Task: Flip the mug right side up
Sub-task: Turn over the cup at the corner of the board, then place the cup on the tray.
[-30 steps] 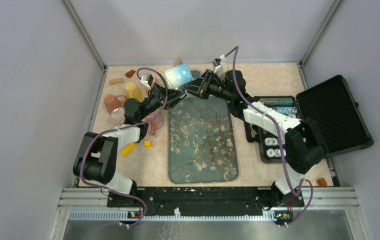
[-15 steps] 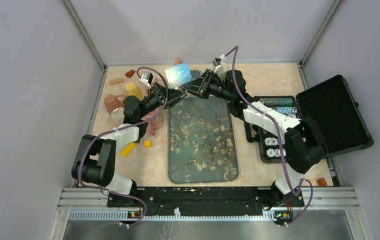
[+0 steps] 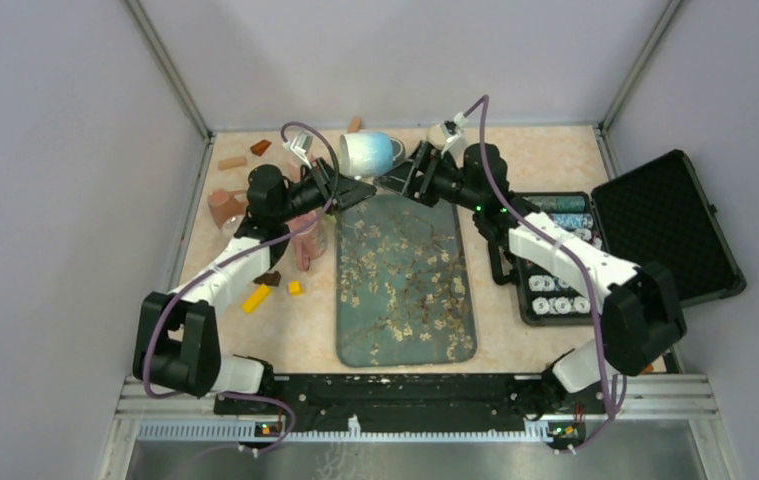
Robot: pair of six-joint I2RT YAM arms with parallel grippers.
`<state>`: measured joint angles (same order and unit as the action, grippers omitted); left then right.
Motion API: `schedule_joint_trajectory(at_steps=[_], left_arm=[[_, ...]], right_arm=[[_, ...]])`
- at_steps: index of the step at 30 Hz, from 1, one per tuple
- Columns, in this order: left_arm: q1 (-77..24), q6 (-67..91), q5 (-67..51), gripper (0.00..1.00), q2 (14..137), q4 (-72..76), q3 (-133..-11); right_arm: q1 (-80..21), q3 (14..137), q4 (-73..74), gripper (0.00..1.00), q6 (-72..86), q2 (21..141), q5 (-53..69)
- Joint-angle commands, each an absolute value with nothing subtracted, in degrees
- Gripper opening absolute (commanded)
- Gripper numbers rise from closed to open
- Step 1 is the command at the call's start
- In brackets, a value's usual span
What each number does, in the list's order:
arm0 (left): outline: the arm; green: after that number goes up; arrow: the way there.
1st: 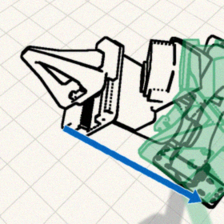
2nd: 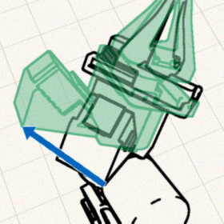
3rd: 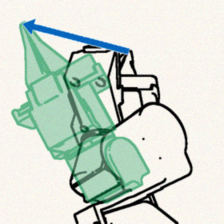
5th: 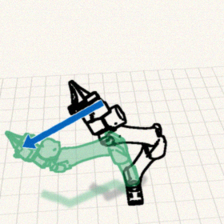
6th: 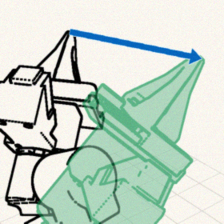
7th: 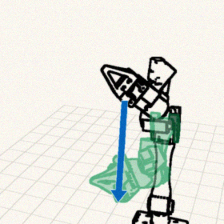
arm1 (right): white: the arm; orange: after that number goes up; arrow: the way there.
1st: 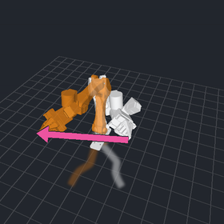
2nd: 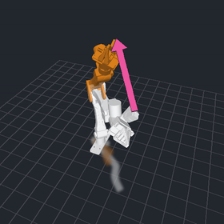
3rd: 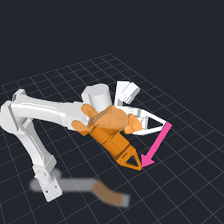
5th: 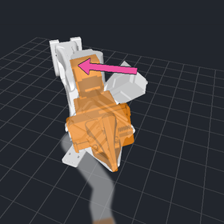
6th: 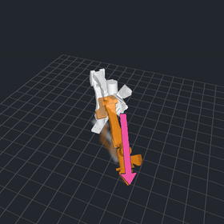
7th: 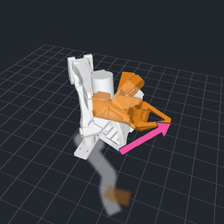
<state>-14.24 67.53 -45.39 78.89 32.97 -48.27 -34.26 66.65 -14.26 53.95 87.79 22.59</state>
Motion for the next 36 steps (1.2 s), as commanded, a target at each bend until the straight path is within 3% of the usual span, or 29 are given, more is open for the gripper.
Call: schedule_joint_trajectory(at_steps=[1,7,16,36], left_arm=[[-14.3,56.3,-45.3,0.0,76.0,26.3,-54.5],[-17.0,42.4,-42.9,0.0,80.0,7.8,-63.1],[-29.0,25.7,-27.1,0.0,91.5,-12.7,-78.1],[-40.3,14.5,-7.5,0.0,120.6,-30.5,-106.3]], right_arm=[[-33.1,64.6,-2.1,0.85,43.9,78.9,15.5],[-31.1,62.3,10.7,0.99,37.1,67.1,3.9],[-31.0,63.7,21.1,0.99,29.9,51.8,-12.9],[-31.1,63.9,24.7,0.99,26.6,39.9,-17.3]])
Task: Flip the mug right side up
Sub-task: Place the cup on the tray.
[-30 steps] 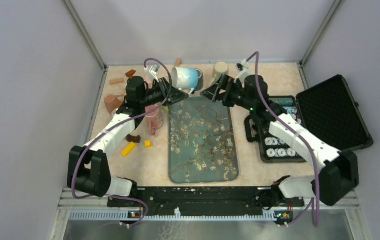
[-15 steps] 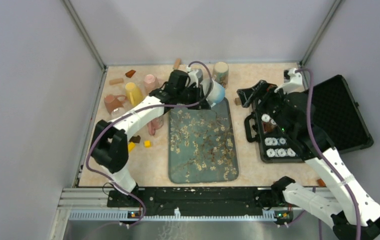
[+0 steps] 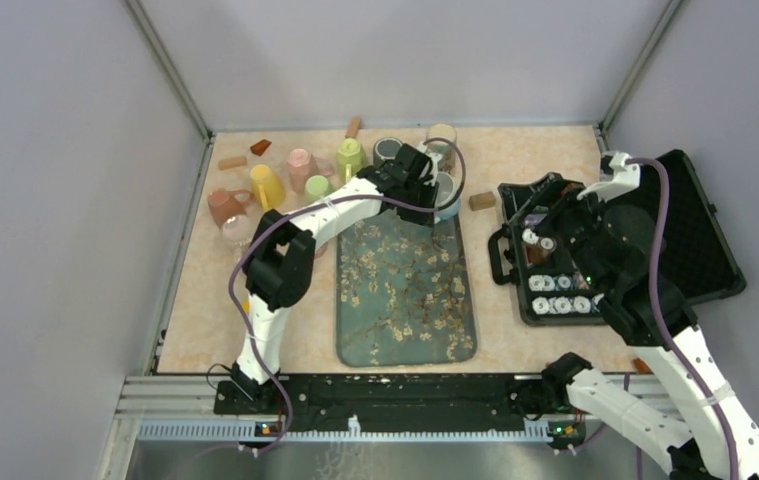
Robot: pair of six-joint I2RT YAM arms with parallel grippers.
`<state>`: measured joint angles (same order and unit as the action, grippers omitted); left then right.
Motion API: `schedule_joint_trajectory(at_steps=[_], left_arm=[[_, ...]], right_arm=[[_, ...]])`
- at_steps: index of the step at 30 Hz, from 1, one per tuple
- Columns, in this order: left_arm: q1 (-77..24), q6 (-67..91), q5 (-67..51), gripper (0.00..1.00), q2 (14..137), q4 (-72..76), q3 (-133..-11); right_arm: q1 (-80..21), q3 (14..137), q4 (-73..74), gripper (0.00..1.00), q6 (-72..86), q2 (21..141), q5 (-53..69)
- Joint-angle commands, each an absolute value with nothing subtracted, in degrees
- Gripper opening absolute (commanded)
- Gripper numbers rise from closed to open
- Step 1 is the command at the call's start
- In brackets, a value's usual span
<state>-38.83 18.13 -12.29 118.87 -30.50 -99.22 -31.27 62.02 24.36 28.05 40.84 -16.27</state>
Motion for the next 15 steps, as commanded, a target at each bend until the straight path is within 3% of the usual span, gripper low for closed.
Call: schedule_joint_trajectory(at_steps=[1,15], left_arm=[[-40.5,14.2,-6.6,0.0,121.6,-31.2,-107.3],[-41.0,10.7,-3.3,0.0,124.9,-37.0,-109.2]], right_arm=[[-31.1,64.1,24.9,0.99,26.6,39.9,-17.1],[-31.1,67.0,27.3,0.99,26.8,42.0,-16.5]])
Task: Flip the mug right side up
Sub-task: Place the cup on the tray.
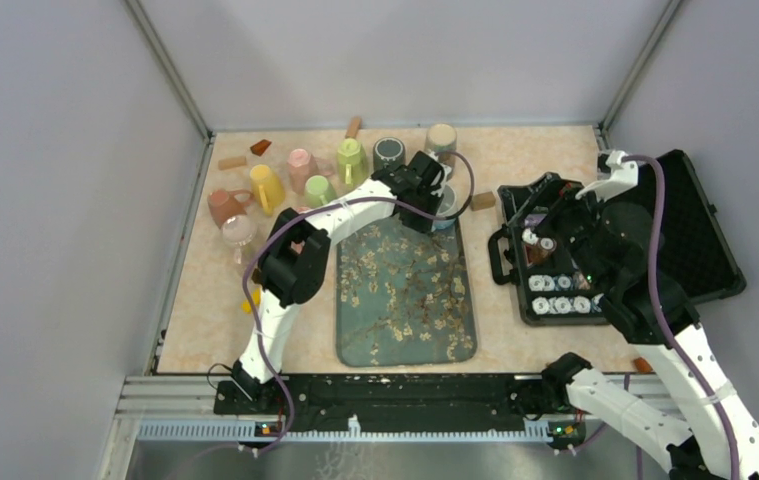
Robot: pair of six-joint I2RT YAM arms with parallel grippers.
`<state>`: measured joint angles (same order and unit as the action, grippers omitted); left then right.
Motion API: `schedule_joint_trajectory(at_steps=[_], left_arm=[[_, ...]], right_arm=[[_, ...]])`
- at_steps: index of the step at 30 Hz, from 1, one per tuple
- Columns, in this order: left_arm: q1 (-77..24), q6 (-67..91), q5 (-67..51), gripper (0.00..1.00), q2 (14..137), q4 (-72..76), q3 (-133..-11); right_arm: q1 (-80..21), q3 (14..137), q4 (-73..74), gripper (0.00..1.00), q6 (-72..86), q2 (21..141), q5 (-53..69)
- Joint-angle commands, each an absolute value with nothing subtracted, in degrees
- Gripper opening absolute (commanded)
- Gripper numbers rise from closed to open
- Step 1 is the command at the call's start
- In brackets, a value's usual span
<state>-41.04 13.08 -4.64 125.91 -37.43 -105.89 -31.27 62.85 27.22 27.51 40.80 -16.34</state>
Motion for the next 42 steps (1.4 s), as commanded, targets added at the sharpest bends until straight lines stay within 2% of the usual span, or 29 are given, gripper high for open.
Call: schedule_joint_trajectory(at_steps=[1,33,36,42], left_arm=[[-41.0,10.5,-3.3,0.0,124.9,-37.2,-109.2],[-41.0,8.6,-2.2,0.03,122.7,-40.8,-110.6],[-41.0,8.9,-3.3,0.06,123.2,-40.3,-110.8],[-41.0,9.5,-4.2,0.24,123.9,-40.6,-112.7]], right_arm=[[-31.1,66.9,27.1,0.99,26.8,42.0,-16.3],[-31.1,63.3,23.6,0.99,27.9,42.2,-14.6],[-31.0,62.9,23.6,0.99,28.0,42.2,-14.5],[-31.1,62.0,22.8,0.99,28.4,42.1,-14.1]])
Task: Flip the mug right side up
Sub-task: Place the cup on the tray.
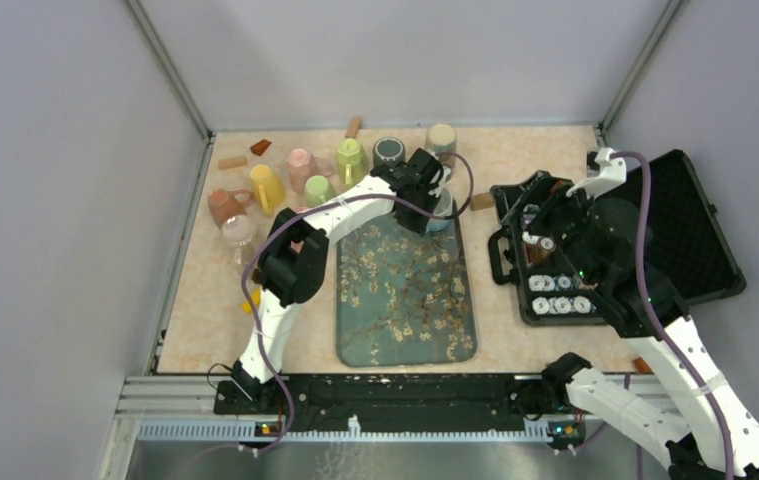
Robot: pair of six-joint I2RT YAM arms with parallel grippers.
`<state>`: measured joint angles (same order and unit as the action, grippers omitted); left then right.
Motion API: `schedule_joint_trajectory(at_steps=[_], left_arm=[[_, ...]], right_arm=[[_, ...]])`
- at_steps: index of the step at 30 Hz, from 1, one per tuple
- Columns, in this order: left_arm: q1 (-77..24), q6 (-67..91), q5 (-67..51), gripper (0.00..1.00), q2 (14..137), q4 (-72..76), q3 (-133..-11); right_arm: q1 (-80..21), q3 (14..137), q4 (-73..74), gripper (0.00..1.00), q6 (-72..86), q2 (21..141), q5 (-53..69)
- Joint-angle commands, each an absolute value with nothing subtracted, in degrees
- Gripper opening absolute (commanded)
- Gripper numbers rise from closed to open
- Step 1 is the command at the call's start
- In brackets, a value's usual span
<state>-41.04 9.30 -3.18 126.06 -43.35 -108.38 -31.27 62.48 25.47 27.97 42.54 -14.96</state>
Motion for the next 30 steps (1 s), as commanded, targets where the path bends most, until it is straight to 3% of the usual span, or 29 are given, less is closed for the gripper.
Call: schedule_joint_trajectory(at_steps=[1,7,13,25,30], left_arm=[[-41.2,9.6,-4.3,0.25,123.7,-40.4,-112.7],[-41.4,10.3,-6.0,0.4,123.9,-39.4,-112.7],[-41.5,10.5,-5.5,0.43,123.7,-39.3,-112.4],[-40.3,11.2,-0.5,0.87,114.1,-36.6,-105.3],[-38.5,11.5,1.2,0.98,109.3,-34.3,-101.0]], right_arm=[[-31.1,62.0,22.7,0.99,28.4,42.2,-13.9],[-31.0,61.8,22.4,0.99,28.5,42.3,-13.7],[-31.1,61.6,22.4,0.99,28.5,42.3,-13.7],[-31.1,62.8,22.4,0.99,28.0,43.9,-12.9],[-31.1,64.4,23.5,0.99,27.8,47.0,-12.6]])
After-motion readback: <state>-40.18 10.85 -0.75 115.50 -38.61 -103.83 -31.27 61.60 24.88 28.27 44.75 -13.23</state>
